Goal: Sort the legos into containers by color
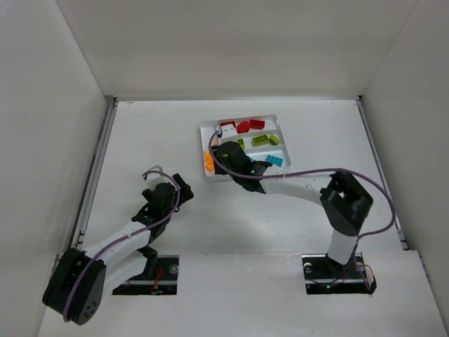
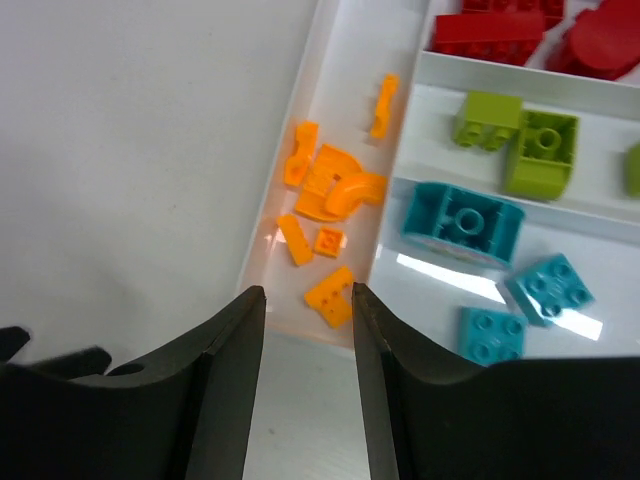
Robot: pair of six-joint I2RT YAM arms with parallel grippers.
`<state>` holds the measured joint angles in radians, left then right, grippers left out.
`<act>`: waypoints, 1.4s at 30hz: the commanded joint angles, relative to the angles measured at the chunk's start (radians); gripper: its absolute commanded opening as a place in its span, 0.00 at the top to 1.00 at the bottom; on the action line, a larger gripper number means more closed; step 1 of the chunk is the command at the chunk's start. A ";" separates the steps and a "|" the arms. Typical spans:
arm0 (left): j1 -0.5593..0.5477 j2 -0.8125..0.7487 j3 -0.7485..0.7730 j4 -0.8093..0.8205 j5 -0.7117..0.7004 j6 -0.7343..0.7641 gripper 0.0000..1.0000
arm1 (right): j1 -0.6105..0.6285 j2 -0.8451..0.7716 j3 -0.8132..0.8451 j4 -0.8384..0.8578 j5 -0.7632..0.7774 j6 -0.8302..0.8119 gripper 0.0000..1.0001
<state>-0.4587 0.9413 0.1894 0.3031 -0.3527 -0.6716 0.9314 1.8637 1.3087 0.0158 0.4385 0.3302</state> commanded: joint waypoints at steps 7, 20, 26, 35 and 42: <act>-0.007 0.010 0.025 0.025 -0.023 -0.009 0.00 | -0.009 -0.539 -0.486 0.213 0.170 0.061 0.46; 0.004 0.005 0.022 0.022 -0.023 -0.016 0.00 | -0.331 -1.241 -0.911 -0.011 0.376 0.282 0.41; 0.005 0.011 0.025 0.022 -0.020 -0.011 0.00 | -0.545 -1.252 -0.914 -0.109 0.260 0.296 0.00; -0.005 0.004 0.024 0.021 -0.012 -0.002 0.00 | -0.593 -1.327 -0.934 -0.206 0.243 0.348 0.00; -0.008 -0.002 0.036 -0.007 -0.022 -0.005 0.00 | -0.558 -1.319 -0.944 -0.220 0.226 0.366 0.00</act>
